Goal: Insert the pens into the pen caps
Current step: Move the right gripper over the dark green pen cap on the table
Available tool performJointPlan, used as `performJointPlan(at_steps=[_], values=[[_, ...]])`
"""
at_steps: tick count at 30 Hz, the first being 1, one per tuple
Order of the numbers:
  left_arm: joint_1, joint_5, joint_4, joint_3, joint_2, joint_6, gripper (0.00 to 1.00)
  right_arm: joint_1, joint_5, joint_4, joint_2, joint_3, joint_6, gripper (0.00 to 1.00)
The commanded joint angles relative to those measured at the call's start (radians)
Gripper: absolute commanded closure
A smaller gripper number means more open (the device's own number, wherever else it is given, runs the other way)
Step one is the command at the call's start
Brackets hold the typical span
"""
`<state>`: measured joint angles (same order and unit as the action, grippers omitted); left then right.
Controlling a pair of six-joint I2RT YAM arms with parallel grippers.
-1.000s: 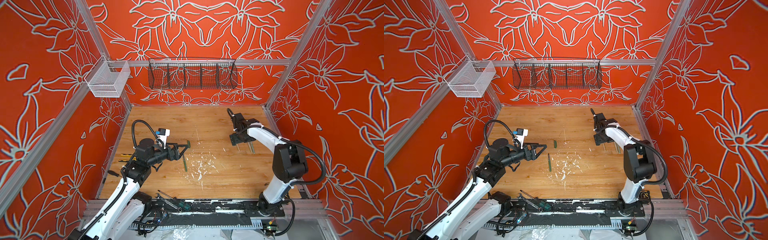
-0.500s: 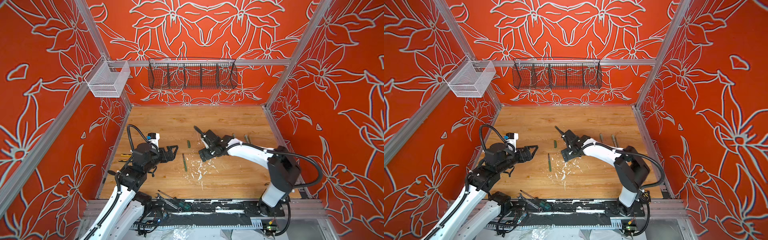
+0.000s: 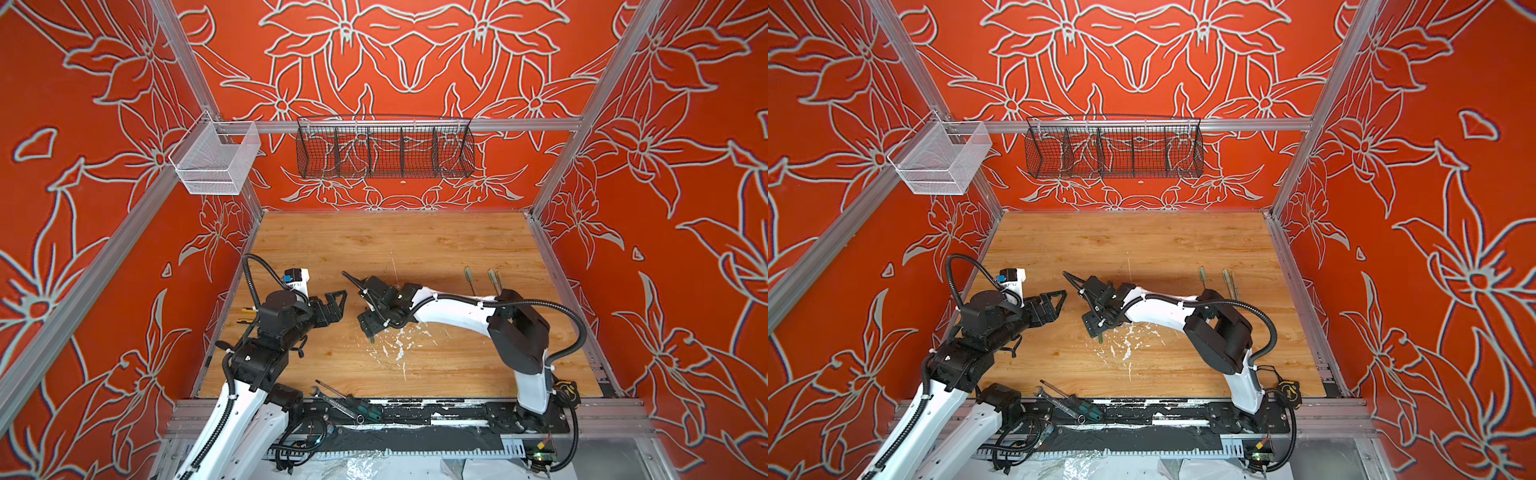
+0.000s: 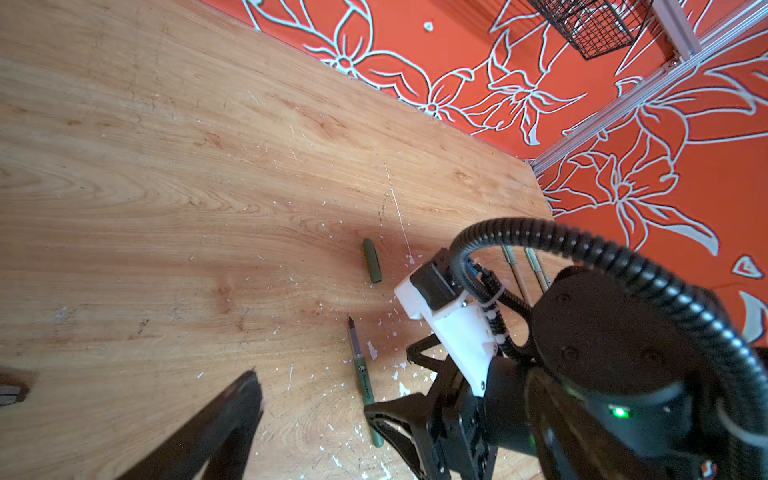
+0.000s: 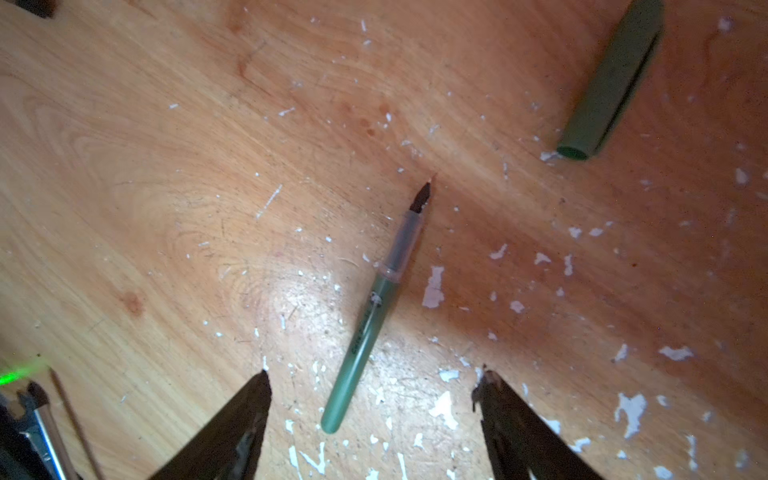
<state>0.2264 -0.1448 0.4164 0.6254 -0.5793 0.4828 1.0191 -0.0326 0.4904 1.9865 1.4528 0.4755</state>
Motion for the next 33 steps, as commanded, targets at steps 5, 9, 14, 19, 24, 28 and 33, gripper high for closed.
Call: performJointPlan(at_steps=[5,9,14,19,24,28,33], values=[[-0.019,0.152,0.077,0.021,0.072,0.018,0.03,0.026,-0.004,0.023,0.073,0.046,0.048,0.29],[-0.024,0.241,0.109,0.012,0.132,0.028,0.03,0.023,0.030,0.041,0.065,0.068,0.046,0.29],[-0.024,0.235,0.115,-0.002,0.145,0.036,0.03,-0.035,0.018,0.068,0.052,0.123,0.017,0.29],[-0.024,0.177,0.087,-0.015,0.141,0.028,0.03,-0.121,0.033,0.154,0.110,0.241,-0.029,0.33],[-0.024,0.146,0.070,-0.022,0.136,0.029,0.03,-0.190,0.029,0.202,0.181,0.347,-0.051,0.42],[-0.025,0.091,0.040,-0.033,0.122,0.032,0.03,-0.213,0.006,0.260,0.267,0.454,-0.072,0.45],[-0.025,0.051,0.017,-0.045,0.118,0.041,0.03,-0.215,-0.024,0.286,0.325,0.522,-0.077,0.50]])
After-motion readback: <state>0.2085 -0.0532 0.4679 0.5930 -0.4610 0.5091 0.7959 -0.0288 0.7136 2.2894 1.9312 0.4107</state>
